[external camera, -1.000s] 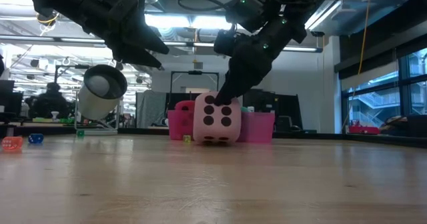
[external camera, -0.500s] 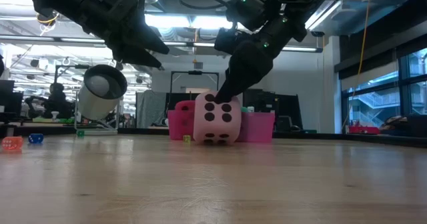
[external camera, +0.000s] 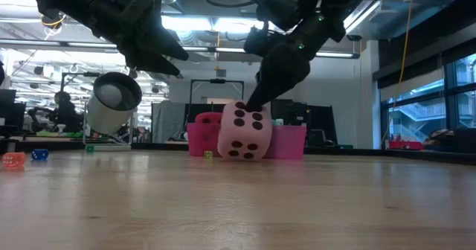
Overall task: Pick & Place Dice
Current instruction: Put the pink die into the pink bin
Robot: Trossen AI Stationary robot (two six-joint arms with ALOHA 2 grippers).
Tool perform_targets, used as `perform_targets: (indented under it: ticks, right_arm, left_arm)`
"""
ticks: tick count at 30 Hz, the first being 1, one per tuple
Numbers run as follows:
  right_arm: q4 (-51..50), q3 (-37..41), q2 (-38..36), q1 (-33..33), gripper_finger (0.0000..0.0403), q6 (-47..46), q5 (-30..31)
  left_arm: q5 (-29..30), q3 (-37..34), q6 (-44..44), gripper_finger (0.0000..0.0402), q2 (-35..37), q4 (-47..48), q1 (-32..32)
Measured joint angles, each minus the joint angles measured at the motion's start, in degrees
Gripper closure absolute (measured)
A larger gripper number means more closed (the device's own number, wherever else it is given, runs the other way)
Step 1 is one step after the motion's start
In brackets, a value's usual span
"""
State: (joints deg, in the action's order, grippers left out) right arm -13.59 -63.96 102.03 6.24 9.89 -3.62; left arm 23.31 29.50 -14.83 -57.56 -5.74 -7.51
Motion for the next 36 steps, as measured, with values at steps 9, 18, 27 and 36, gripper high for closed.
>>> perform_targets:
  ticks: [9, 18, 27, 36]
  right_arm:
    - [-2.2, 0.2, -2.4, 0.0, 0.0306, 0.0, 0.7]
    - [-3.2, 0.2, -3.0, 0.0, 0.0326, 0.7, 1.9]
    - [-3.6, 0.1, -3.2, 0.0, 0.0342, 2.3, 1.9]
    - [-9.5, -4.2, -3.1, 0.0, 0.038, 3.2, 1.9]
  left_arm:
    - [0.0, 0.0, 0.0, 0.0002, 0.0, 0.0, 0.0]
    - [0.0, 0.0, 0.0, 0.0002, 0.0, 0.4, 0.0]
    - [0.0, 0.0, 0.0, 0.0002, 0.0, 0.4, 0.0]
    - [0.0, 0.0, 0.0, 0.0002, 0.0, 0.4, 0.0]
